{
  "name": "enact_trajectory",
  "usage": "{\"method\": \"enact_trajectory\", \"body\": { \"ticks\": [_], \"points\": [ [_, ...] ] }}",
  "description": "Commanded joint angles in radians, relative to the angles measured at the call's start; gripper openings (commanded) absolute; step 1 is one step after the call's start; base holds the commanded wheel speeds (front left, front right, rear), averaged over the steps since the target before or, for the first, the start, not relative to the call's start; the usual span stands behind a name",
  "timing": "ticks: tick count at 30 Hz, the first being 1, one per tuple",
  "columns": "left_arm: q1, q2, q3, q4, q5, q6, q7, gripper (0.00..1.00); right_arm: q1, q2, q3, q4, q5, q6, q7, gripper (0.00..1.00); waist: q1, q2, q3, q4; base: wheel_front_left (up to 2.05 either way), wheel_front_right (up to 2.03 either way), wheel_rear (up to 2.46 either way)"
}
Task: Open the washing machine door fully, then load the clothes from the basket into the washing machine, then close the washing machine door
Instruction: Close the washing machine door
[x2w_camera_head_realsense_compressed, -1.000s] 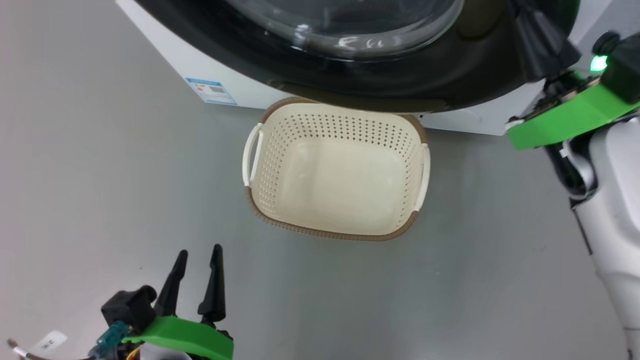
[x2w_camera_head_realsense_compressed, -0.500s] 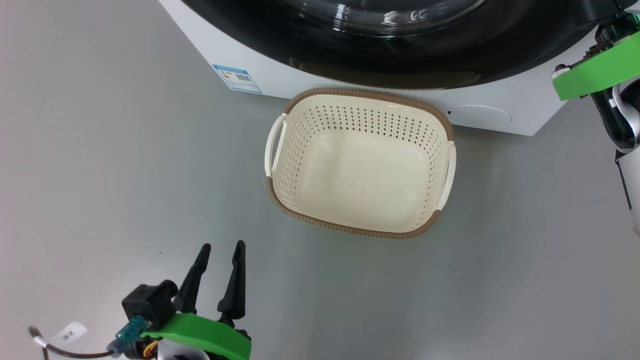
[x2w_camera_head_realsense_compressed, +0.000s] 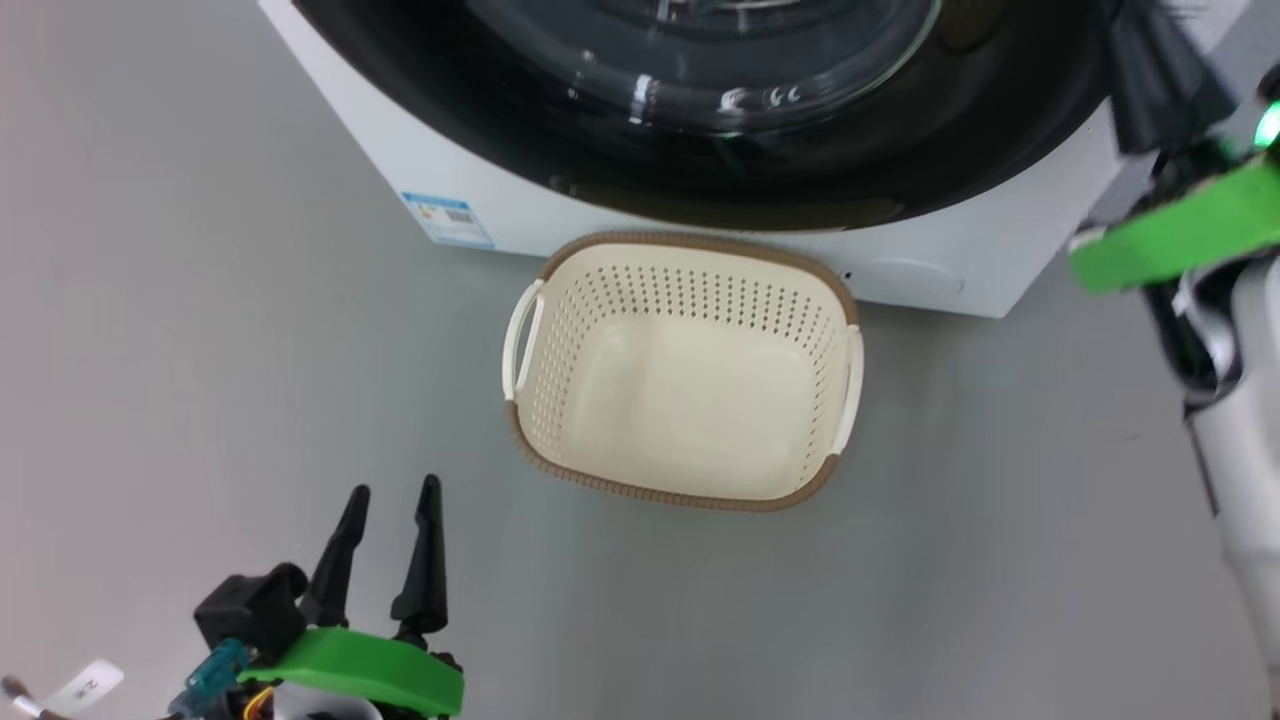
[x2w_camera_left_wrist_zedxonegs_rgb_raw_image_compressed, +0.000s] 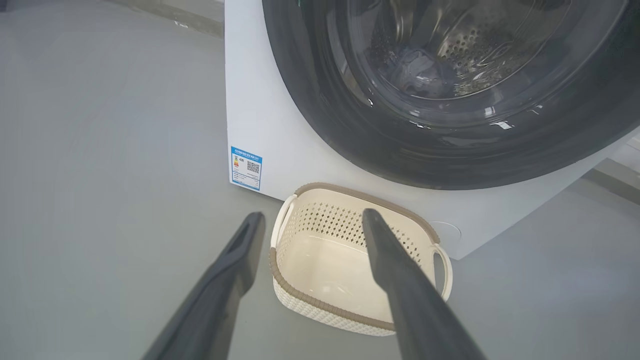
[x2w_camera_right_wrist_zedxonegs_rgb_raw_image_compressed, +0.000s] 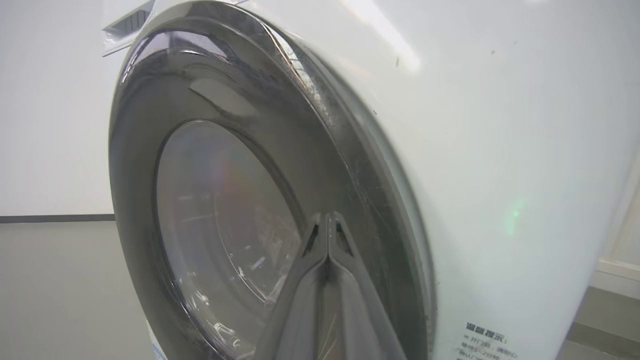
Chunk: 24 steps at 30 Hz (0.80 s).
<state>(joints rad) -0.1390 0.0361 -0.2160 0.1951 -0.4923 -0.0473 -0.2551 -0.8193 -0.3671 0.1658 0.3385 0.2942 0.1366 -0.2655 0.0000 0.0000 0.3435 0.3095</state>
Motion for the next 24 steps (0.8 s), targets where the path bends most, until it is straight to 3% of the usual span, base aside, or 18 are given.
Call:
{"method": "enact_trajectory", "body": {
  "ticks": [1, 2, 3, 4, 18, 24],
  "points": [
    [0.016, 0.014, 0.048, -0.027, 0.022, -0.005, -0.007, 1.00, 0.063, 0.022, 0.005, -0.049, 0.007, -0.006, 0.004, 0.43, 0.0000, 0.0000, -0.054, -0.041, 0.00, 0.00, 0.00],
    [0.023, 0.014, 0.058, -0.028, 0.032, -0.009, -0.007, 1.00, 0.092, 0.031, -0.002, -0.065, 0.015, -0.006, 0.004, 0.58, 0.0000, 0.0000, -0.069, -0.049, 0.00, 0.00, 0.00],
    [0.032, 0.014, 0.068, -0.025, 0.037, -0.011, -0.007, 1.00, 0.121, 0.040, -0.006, -0.083, 0.022, -0.006, 0.004, 0.90, 0.0000, 0.0000, -0.083, -0.059, 0.00, 0.00, 0.00],
    [0.040, 0.014, 0.078, -0.024, 0.042, -0.013, -0.007, 1.00, 0.151, 0.047, -0.010, -0.102, 0.028, -0.006, 0.004, 1.00, 0.0000, 0.0000, -0.097, -0.068, 0.00, 0.00, 0.00],
    [0.168, 0.014, 0.149, 0.038, 0.056, -0.046, -0.007, 1.00, 0.596, 0.154, -0.058, -0.260, 0.031, -0.006, 0.004, 1.00, 0.0000, 0.0000, -0.292, -0.207, 0.00, 0.00, 0.00],
    [0.208, 0.014, 0.165, 0.035, 0.068, -0.047, -0.007, 1.00, 0.705, 0.181, -0.073, -0.302, 0.031, -0.006, 0.004, 1.00, 0.0000, 0.0000, -0.329, -0.244, 0.00, 0.00, 0.00]
  ]
}}
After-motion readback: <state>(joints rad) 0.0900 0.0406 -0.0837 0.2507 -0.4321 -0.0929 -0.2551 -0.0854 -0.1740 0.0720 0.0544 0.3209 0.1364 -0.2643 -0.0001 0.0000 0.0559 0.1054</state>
